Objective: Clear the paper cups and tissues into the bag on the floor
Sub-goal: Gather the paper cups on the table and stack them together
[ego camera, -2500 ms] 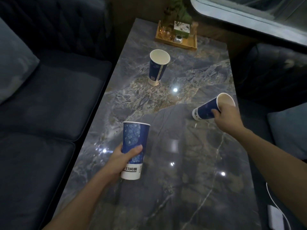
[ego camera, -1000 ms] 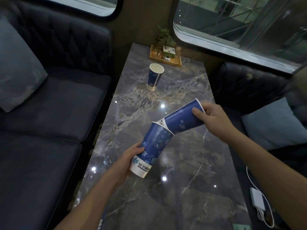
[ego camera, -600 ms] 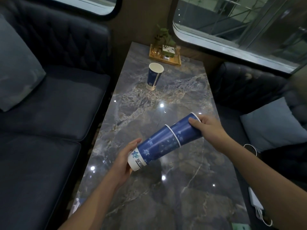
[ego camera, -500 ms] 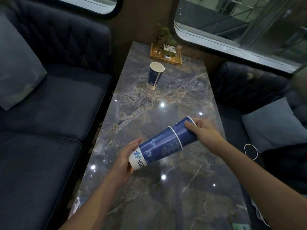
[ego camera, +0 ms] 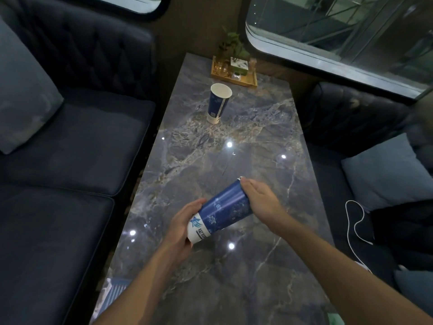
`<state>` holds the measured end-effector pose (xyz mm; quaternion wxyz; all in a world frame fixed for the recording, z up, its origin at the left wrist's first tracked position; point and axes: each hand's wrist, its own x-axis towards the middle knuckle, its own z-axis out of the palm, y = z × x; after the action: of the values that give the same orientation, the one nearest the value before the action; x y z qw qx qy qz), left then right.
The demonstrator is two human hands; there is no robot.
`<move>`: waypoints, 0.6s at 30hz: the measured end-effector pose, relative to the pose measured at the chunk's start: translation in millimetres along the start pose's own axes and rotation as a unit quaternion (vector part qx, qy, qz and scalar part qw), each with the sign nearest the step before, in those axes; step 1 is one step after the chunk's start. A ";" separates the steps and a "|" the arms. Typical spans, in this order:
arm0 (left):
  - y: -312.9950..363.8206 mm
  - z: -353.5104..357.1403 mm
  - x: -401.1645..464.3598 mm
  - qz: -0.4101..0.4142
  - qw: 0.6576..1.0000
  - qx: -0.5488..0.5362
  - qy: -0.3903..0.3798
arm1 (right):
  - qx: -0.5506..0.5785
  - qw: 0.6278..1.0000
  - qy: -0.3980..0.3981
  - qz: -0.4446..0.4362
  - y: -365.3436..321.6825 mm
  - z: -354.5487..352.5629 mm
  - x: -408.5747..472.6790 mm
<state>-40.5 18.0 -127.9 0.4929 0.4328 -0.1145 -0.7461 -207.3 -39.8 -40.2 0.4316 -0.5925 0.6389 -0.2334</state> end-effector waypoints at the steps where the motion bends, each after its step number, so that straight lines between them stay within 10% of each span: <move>1: 0.3 -0.6 1.1 0.001 1.000 0.003 0.002 | 0.004 1.000 -0.002 -0.004 0.2 0.1 1.3; 18: 6.8 -15.4 15.7 -0.025 0.998 0.008 0.064 | 0.022 0.999 -0.026 -0.009 -2.8 5.7 24.4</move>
<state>-26.7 5.5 -141.5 0.4768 0.4863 -0.0774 -0.7281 -199.2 -62.5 -47.6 0.4594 -0.5945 0.6164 -0.2359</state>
